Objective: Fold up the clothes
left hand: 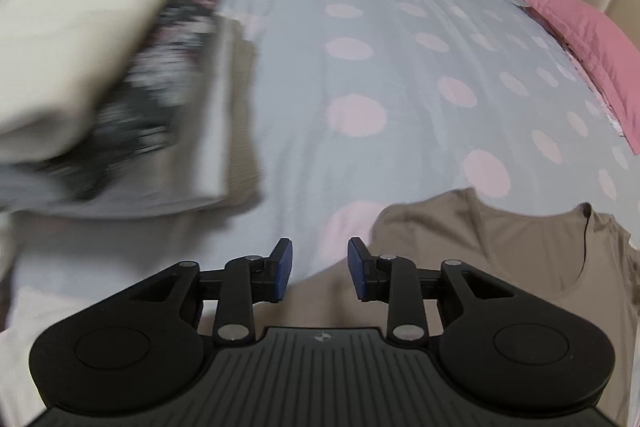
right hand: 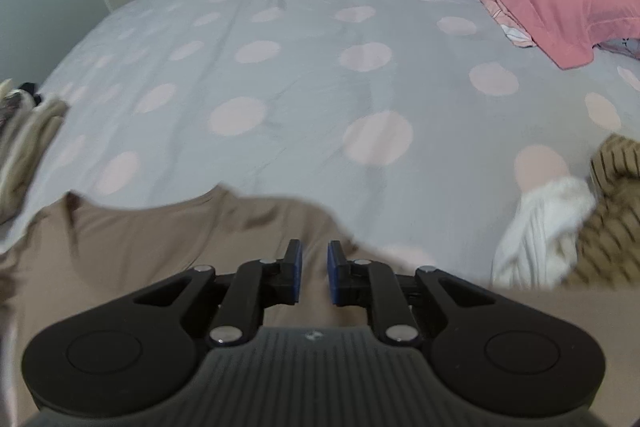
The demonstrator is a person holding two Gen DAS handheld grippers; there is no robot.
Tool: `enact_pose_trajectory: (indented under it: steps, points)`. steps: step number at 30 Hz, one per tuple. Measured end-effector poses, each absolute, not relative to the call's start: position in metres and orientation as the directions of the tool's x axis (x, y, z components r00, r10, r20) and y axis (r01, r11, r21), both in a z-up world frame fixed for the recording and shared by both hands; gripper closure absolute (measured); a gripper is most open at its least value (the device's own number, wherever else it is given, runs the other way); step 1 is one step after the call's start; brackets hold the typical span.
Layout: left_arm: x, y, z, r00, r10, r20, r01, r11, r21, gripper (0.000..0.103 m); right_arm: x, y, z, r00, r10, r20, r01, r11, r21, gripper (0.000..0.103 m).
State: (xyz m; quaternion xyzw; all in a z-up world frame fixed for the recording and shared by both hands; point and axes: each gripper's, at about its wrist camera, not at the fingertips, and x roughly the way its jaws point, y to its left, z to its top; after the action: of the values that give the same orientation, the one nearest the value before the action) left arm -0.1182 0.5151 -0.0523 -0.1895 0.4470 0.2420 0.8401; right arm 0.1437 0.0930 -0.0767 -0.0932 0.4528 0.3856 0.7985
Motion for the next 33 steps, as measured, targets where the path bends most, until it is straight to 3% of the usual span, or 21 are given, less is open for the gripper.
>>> enact_pose_trajectory:
  steps: [4,7,13,21,23,24,25,28,33]
  points:
    - [-0.157,0.5,-0.038,0.471,0.256,-0.844,-0.596,0.798,-0.091,0.065,0.099,0.069,-0.072,0.244,0.543,-0.803,-0.712,0.663,0.232,0.085]
    - [-0.186,0.489,-0.027,0.462,0.27,-0.845,-0.611,0.787,-0.082,0.062,0.068,0.053,-0.074,0.204,0.561,-0.802,-0.704,0.653,0.277,0.068]
    - [-0.231,0.46,-0.035,0.427,0.273,-0.862,-0.666,0.74,-0.095,0.052,0.019,0.036,-0.085,0.153,0.573,-0.805,-0.692,0.644,0.326,0.068]
    - [-0.258,0.44,-0.063,0.386,0.255,-0.886,-0.729,0.674,-0.123,0.052,-0.034,0.036,-0.103,0.153,0.538,-0.829,-0.712,0.642,0.285,0.065]
    - [-0.26,0.441,-0.067,0.385,0.254,-0.887,-0.737,0.664,-0.13,0.057,-0.052,0.037,-0.109,0.16,0.532,-0.831,-0.732,0.629,0.262,0.065]
    - [-0.26,0.441,-0.069,0.384,0.253,-0.888,-0.741,0.659,-0.133,0.064,-0.061,0.039,-0.113,0.166,0.528,-0.833,-0.748,0.618,0.243,0.065]
    - [-0.261,0.441,-0.071,0.384,0.252,-0.888,-0.744,0.654,-0.136,0.078,-0.069,0.04,-0.116,0.169,0.522,-0.836,-0.764,0.605,0.224,0.065]
    - [-0.263,0.442,-0.076,0.385,0.253,-0.887,-0.754,0.641,-0.145,0.095,-0.086,0.045,-0.127,0.173,0.503,-0.847,-0.807,0.566,0.171,0.065]
    - [-0.261,0.43,-0.058,0.456,0.293,-0.84,-0.717,0.681,-0.151,0.102,-0.084,0.045,-0.13,0.182,0.5,-0.847,-0.812,0.562,0.157,0.064]
